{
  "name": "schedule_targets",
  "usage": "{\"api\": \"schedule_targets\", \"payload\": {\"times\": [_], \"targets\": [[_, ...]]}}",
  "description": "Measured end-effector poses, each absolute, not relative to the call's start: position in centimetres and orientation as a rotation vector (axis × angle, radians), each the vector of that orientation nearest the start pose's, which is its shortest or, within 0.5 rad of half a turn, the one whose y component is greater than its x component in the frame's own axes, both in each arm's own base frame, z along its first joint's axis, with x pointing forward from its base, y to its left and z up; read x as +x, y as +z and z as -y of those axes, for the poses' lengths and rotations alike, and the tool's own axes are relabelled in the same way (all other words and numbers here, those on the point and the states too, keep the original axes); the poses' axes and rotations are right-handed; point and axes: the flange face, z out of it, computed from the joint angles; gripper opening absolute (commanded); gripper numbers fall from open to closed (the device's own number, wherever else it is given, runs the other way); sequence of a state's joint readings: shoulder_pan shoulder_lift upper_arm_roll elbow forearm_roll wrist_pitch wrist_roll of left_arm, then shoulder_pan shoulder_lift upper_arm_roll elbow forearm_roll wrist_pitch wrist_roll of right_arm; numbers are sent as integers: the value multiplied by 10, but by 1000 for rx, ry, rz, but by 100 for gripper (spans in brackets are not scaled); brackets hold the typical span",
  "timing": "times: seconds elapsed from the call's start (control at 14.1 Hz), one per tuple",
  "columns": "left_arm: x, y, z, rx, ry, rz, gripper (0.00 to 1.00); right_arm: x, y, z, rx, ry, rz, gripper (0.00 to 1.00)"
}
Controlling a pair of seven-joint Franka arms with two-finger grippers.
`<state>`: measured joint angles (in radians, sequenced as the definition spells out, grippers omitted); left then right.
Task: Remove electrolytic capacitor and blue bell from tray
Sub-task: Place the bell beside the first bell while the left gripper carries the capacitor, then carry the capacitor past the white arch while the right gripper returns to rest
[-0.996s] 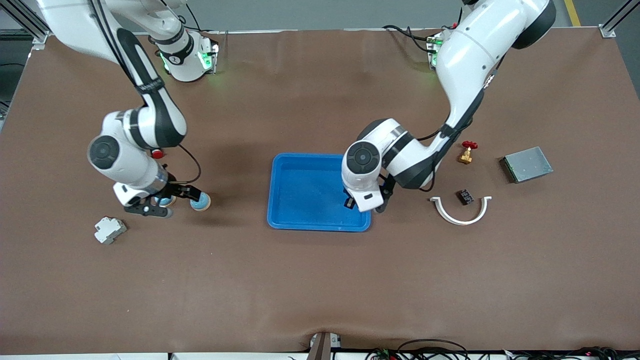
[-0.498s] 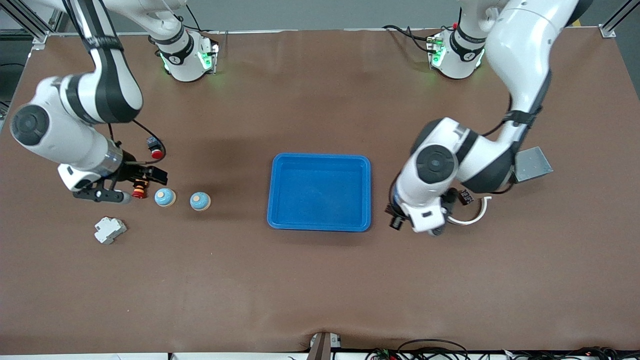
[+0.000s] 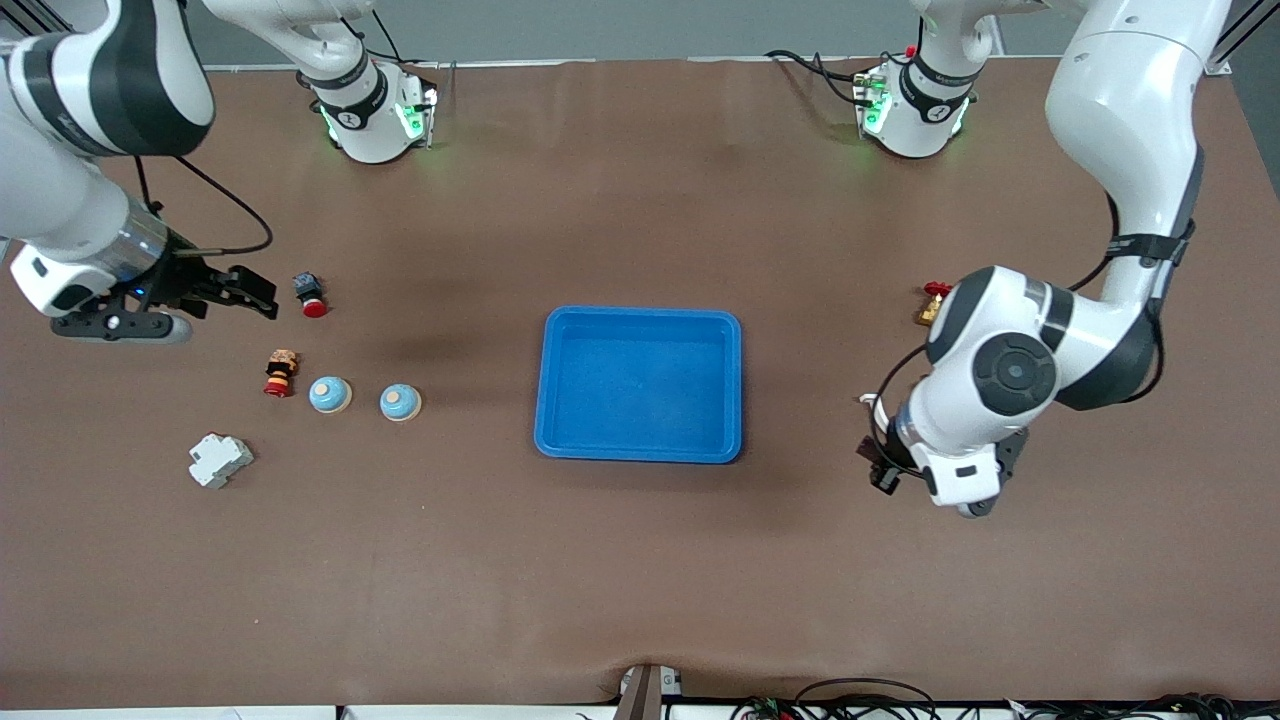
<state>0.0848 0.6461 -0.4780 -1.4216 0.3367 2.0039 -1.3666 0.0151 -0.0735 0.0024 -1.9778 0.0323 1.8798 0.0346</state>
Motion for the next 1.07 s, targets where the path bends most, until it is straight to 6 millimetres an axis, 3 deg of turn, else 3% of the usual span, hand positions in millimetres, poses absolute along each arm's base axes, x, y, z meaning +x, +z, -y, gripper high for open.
{"api": "schedule_targets", "payload": {"times": [0.28, 0.64, 1.07], "targets": [[700, 332, 149, -2885, -5, 1187, 0, 536, 518, 6, -3110, 29, -16, 100], [707, 298, 113, -2907, 39, 1014, 0, 542, 544, 11, -3111, -37, 3, 100], [716, 260, 91, -2924, 15, 998, 0, 546, 597, 20, -3112, -132, -16, 100]]}}
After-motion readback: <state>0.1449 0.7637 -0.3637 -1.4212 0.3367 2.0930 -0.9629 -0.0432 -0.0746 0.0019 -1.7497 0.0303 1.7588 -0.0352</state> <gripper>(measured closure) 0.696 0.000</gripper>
